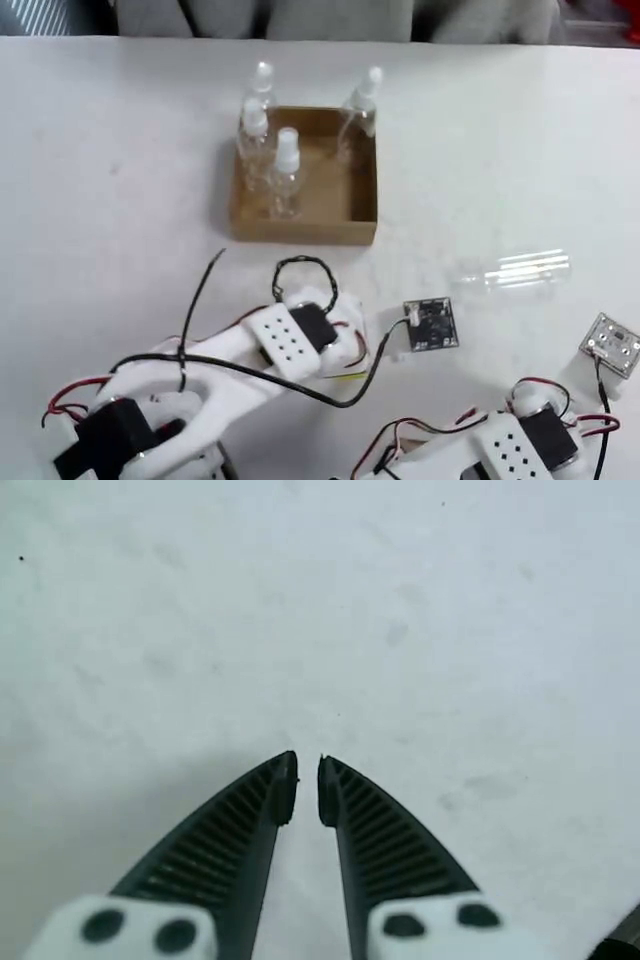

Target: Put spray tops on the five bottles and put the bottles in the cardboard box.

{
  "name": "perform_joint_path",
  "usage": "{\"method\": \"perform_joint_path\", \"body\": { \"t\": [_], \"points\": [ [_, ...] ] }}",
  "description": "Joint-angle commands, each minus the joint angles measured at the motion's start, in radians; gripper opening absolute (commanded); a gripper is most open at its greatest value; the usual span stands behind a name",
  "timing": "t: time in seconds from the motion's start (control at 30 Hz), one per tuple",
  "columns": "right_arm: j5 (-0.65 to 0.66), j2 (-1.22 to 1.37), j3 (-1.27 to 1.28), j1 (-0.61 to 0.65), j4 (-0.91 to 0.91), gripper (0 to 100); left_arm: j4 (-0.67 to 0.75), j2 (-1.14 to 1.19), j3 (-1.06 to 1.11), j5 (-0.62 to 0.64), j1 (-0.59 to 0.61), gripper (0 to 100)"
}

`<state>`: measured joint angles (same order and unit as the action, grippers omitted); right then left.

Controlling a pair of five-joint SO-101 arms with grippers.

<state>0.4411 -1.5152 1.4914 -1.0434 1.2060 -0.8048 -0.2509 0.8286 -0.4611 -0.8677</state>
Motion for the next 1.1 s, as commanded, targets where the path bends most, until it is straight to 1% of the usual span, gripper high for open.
{"method": "perform_joint_path", "body": {
  "t": [0.0,0.13,0.27,0.4,0.6,0.73,0.83,1.0,1.07],
  "points": [
    [-0.002,-0.010,-0.009,-0.004,0.001,1.6,0.020,0.005,-0.055,-0.008,0.039,16],
    [-0.002,-0.010,-0.009,-0.004,0.012,1.6,0.034,0.005,-0.069,0.002,0.101,21],
    [-0.002,-0.010,-0.009,-0.002,0.012,1.7,0.034,0.007,-0.064,-0.005,0.104,21],
    [-0.002,-0.010,-0.009,-0.002,0.012,1.7,0.031,0.007,-0.063,-0.006,0.085,21],
    [-0.002,-0.010,-0.009,-0.002,0.012,1.6,0.025,0.007,-0.063,0.000,0.015,22],
    [-0.002,-0.010,-0.009,-0.002,0.012,1.6,-0.017,0.019,-0.084,0.000,-0.002,22],
    [-0.002,-0.010,-0.009,-0.002,0.012,1.6,-0.069,0.084,-0.146,0.000,0.001,22],
    [-0.002,-0.010,-0.008,-0.002,0.012,1.6,-0.112,0.285,-0.270,0.002,0.002,21],
    [-0.002,-0.010,-0.008,-0.002,0.012,1.6,-0.158,0.343,-0.325,0.003,0.002,21]
  ]
}}
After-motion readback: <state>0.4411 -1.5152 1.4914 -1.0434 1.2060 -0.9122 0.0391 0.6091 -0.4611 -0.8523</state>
